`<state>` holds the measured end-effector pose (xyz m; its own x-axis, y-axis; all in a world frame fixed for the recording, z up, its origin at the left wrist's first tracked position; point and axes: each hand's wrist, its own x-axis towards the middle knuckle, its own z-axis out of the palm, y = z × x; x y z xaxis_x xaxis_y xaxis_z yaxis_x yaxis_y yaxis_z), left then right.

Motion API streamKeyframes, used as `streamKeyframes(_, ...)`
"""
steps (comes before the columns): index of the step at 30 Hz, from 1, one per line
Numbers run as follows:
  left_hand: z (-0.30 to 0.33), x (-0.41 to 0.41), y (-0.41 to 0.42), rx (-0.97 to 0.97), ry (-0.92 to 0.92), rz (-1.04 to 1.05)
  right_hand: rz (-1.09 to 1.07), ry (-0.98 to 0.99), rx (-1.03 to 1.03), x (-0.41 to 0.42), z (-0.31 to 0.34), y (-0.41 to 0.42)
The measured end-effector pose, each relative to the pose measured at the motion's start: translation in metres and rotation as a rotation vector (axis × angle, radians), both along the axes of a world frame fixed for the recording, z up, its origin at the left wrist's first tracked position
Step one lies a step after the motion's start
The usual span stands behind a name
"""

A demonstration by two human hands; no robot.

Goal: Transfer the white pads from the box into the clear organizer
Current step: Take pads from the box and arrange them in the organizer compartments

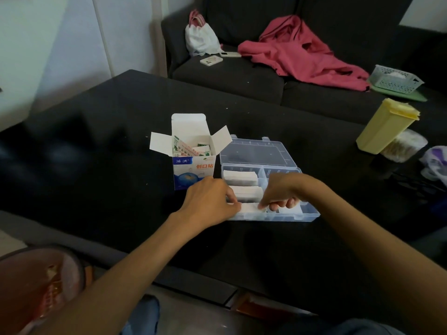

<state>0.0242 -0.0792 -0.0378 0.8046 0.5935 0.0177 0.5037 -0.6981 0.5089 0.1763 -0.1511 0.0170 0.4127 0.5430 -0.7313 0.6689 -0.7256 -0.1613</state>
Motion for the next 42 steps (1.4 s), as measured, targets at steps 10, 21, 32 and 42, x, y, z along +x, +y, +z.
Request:
streamKeyframes(10,-0.005,0.002,0.002,-0.037,0.007,0.022,-0.05,0.031,0.037,0.003,0.016,-0.007)
streamKeyframes(21,-0.001,0.002,0.001,-0.044,0.013,0.028,0.064,-0.377,0.269,-0.004,-0.018,-0.017)
streamKeyframes(32,0.002,-0.002,0.0,0.132,0.065,0.017,0.008,-0.348,0.482,-0.006,-0.036,-0.029)
streamKeyframes(42,0.005,-0.001,-0.003,0.218,0.093,0.024,0.002,-0.292,0.416,-0.004,-0.04,-0.026)
